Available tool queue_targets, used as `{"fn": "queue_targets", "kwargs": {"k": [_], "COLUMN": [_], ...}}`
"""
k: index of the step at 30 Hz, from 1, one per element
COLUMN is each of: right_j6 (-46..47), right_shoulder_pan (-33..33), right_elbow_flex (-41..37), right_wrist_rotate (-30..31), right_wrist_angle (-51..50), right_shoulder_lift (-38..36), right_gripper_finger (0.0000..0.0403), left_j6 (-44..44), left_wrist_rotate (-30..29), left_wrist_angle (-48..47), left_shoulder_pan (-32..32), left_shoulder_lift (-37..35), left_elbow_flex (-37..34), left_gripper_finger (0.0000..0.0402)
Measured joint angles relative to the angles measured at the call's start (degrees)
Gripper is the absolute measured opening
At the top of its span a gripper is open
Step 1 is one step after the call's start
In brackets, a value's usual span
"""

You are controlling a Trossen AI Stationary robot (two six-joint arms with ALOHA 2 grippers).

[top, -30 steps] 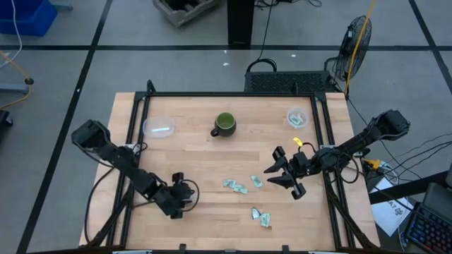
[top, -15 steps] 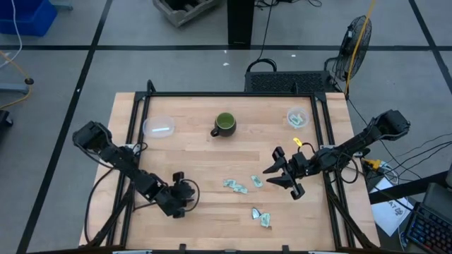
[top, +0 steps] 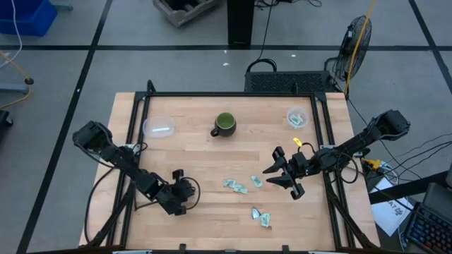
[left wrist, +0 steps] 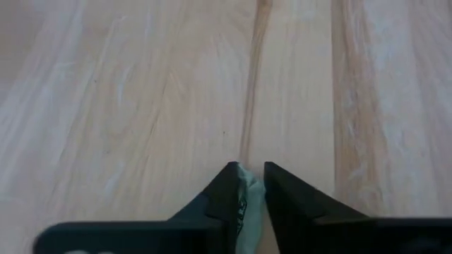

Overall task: Pick and place items into bin
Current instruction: Put the white stevia packet into the left transparent bin

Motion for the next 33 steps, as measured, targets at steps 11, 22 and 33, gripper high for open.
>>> {"fn": "queue_targets", "kwargs": {"k": [11, 22, 33], "right_j6": [-0.1, -1.1, -1.1], "right_shoulder_pan": [0.0, 0.0, 0.0], "right_elbow_flex": [0.0, 0.0, 0.0], "right_wrist_rotate": [3.6, 4.3, 4.3], "right_wrist_angle": [-1.3, -2.1, -2.5], "right_shoulder_lift": [0.0, 0.0, 0.0], "right_gripper_finger": [0.0128, 0.0128, 0.0128], "left_j6": [3.3, 8.1, 6.2], "left_wrist_rotate": [-3.2, -6.4, -16.4], "left_wrist_angle": [-0.4, -11.3, -37.6], "left_shoulder_pan": [0.0, 3.0, 7.4], "left_shoulder_lift": [-0.2, -11.9, -30.2], "left_elbow_flex": [-0.1, -0.1, -0.1], "left_gripper_finger": [0.0022, 0.0008, 0.004]}}
